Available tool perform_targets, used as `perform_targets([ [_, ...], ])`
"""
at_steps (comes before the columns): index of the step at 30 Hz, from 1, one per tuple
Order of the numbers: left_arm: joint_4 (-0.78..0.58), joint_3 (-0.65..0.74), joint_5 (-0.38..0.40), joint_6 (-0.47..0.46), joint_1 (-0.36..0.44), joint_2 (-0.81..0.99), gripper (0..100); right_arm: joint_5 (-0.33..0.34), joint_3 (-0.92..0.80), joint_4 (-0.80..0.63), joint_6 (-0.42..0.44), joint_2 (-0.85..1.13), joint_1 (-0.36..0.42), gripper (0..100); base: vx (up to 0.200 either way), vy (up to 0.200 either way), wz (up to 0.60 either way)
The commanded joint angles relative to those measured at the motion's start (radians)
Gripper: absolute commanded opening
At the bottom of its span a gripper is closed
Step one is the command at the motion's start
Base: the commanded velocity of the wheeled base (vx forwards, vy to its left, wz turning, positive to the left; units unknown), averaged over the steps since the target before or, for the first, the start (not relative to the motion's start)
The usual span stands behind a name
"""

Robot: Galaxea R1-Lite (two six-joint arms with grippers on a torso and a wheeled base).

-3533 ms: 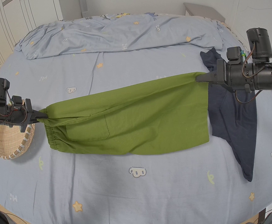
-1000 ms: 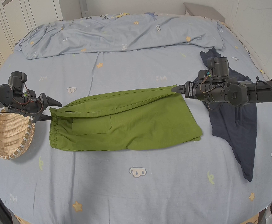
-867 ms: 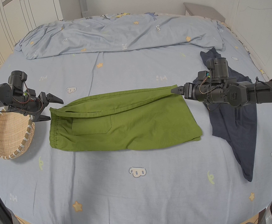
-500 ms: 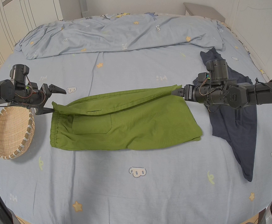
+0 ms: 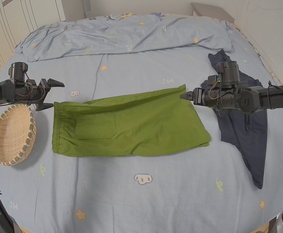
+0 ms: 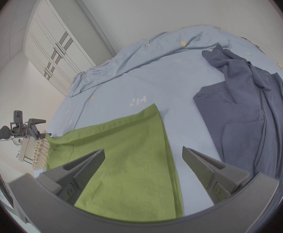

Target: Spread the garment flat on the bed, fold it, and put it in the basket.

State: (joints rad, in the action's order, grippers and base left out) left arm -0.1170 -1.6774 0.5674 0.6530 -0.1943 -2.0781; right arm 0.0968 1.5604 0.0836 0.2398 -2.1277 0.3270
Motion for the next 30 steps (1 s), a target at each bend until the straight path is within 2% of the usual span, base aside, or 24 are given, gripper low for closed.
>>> perform_targets([
  [1,0.004,-0.015,0.000,0.004,0.012,-0.019,100,-0.005,-0.057,0.002,0.001,0.049,0.000,100,0.000,0.000,0.00],
  [7,-0.013,0.030,0.000,0.000,0.006,0.010,100,-0.003,-0.114,0.045,0.004,0.084,-0.008,100,0.000,0.000,0.00],
  [9,-0.013,0.099,0.008,-0.004,-0.013,0.133,100,-0.002,-0.165,0.076,0.006,0.112,-0.011,100,0.000,0.000,0.00],
  [13,-0.013,0.163,0.019,-0.007,-0.014,0.230,100,0.006,-0.223,0.107,0.010,0.150,-0.020,100,0.000,0.000,0.00],
  [19,-0.029,0.257,0.000,-0.098,0.030,0.305,100,0.006,-0.342,0.219,0.042,0.193,-0.028,100,0.000,0.000,0.00],
  [23,-0.138,0.246,0.002,-0.138,0.073,0.326,100,0.008,-0.387,0.292,0.053,0.206,-0.036,100,0.000,0.000,0.00],
  [28,-0.153,0.255,-0.003,-0.170,0.159,0.300,100,0.011,-0.390,0.297,0.055,0.210,-0.031,100,0.000,0.000,0.00],
  [30,-0.150,0.240,-0.012,-0.171,0.188,0.219,100,0.011,-0.393,0.298,0.055,0.210,-0.026,100,0.000,0.000,0.00],
])
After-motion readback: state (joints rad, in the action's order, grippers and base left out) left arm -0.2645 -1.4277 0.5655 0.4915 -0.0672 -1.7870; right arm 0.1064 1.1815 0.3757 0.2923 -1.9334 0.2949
